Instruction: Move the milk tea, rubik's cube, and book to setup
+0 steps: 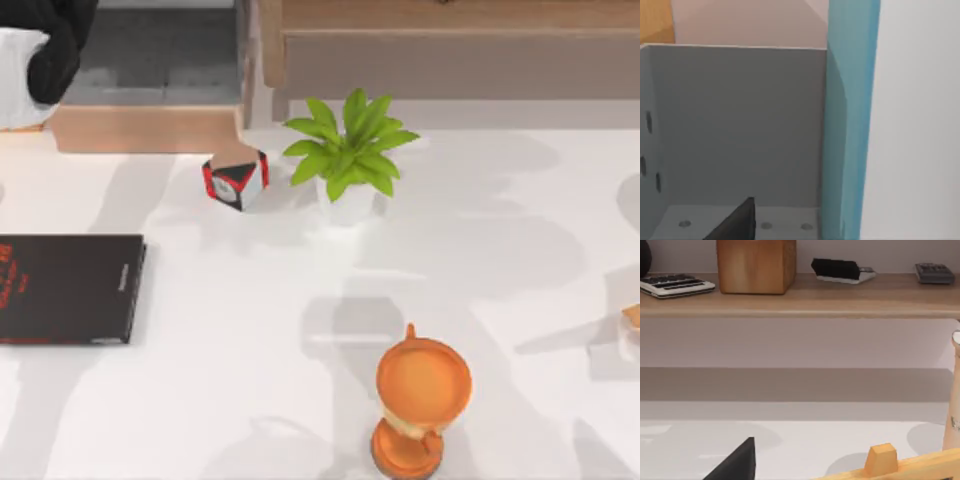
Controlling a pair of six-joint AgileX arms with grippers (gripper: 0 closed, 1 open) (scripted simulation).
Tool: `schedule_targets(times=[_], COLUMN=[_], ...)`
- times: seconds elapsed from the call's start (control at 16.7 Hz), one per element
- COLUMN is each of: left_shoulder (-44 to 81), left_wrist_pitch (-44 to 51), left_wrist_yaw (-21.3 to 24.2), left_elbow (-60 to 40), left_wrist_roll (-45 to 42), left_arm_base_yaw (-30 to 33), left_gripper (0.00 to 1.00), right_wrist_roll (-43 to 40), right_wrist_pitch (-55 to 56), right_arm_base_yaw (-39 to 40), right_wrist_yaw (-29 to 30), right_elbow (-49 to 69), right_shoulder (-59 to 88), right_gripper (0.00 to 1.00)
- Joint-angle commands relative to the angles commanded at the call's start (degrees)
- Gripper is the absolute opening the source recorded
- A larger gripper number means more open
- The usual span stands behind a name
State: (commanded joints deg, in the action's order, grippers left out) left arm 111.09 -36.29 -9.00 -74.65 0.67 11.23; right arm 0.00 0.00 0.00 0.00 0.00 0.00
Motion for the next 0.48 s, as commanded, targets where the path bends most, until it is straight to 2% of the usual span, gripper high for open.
schedule_targets(times=[0.24, 0.48], left_shoulder=[3.5, 3.7], left_wrist_pitch=[1.4, 1.6], left_wrist_yaw=[0.3, 0.3], left_elbow=[-4.9, -5.3], left_wrist_roll=[0.0, 0.0], left_arm_base_yaw=[-0.3, -0.3], left_gripper=[1.0, 1.0], right_wrist_roll=[0.0, 0.0], right_wrist_pitch=[0.0, 0.0], right_arm_base_yaw=[0.0, 0.0], right_wrist_yaw=[0.0, 0.0], right_elbow=[0.0, 0.0], right_shoulder=[0.0, 0.0], right_gripper=[1.0, 1.0])
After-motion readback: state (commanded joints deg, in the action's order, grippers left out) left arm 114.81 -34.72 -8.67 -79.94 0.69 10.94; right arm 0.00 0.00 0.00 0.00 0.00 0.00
